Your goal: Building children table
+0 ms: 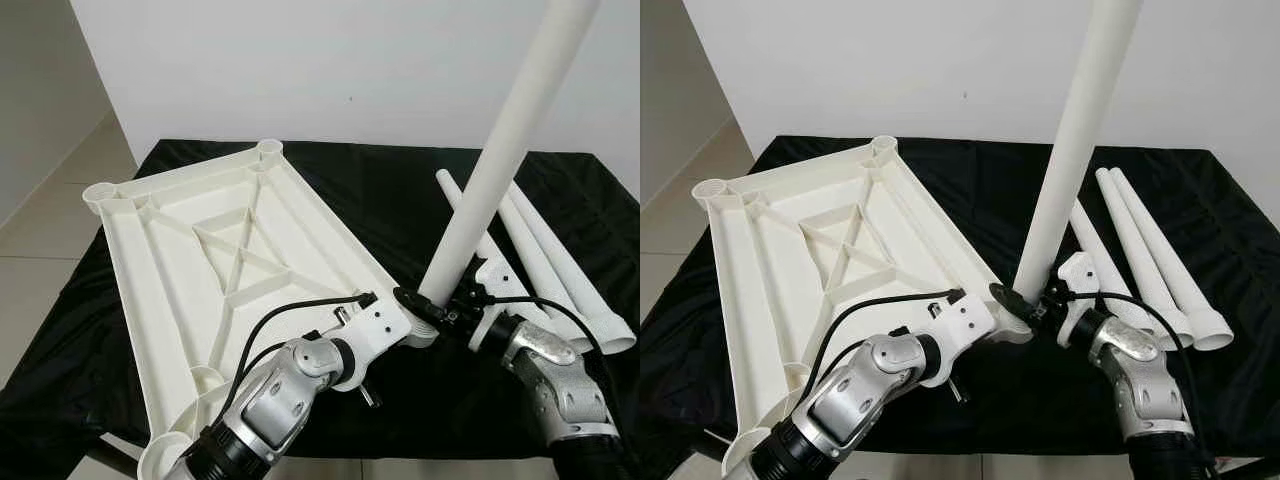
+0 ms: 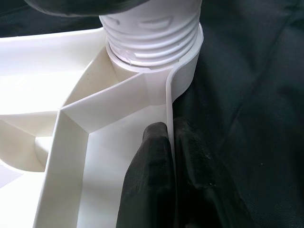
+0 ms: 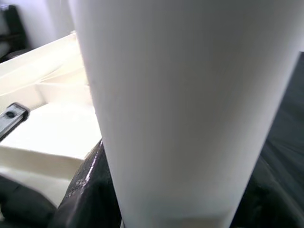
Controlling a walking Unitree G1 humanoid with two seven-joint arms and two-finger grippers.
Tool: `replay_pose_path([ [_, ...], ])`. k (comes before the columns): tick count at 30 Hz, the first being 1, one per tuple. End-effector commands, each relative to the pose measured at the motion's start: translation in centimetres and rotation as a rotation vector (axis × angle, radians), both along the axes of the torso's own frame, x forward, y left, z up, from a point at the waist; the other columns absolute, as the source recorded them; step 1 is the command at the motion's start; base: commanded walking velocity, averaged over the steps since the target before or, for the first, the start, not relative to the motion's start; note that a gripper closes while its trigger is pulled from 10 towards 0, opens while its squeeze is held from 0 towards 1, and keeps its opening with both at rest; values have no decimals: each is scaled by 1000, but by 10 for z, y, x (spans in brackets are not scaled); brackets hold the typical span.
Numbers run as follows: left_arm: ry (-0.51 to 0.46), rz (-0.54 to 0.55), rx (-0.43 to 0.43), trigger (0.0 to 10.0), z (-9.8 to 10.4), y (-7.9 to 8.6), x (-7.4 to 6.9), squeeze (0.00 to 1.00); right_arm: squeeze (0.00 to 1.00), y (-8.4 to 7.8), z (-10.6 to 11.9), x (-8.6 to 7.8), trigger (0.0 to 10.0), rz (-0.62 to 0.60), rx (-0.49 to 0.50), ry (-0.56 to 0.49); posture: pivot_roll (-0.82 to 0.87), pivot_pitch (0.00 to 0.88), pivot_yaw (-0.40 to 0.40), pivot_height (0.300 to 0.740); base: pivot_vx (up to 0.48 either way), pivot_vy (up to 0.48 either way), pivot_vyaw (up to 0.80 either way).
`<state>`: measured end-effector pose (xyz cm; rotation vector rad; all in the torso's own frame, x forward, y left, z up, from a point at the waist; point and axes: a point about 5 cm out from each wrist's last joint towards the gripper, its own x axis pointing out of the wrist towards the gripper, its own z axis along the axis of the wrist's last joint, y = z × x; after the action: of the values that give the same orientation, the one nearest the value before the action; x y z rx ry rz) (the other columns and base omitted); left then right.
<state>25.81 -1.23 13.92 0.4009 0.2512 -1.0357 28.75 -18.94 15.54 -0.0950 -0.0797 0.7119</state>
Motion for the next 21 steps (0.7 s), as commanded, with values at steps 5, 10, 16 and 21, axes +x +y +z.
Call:
replay_pose_path([
  [5,13,-37,-17,10000,-2,-4,-5,0,0,16,3,0,10000,-84,42,-21,-119,79,29,740,0,0,0],
  [10,12,-28,-15,10000,-2,-2,-3,0,0,34,6,1,10000,-244,77,-46,-116,82,29,740,0,0,0],
  [16,12,-23,-17,10000,-1,-1,-2,0,0,51,7,0,10000,-330,102,-60,-118,82,29,740,0,0,0],
  [21,15,-22,-19,10000,-1,-2,-3,0,0,65,4,2,10000,-495,151,-53,-119,81,33,740,0,0,0],
])
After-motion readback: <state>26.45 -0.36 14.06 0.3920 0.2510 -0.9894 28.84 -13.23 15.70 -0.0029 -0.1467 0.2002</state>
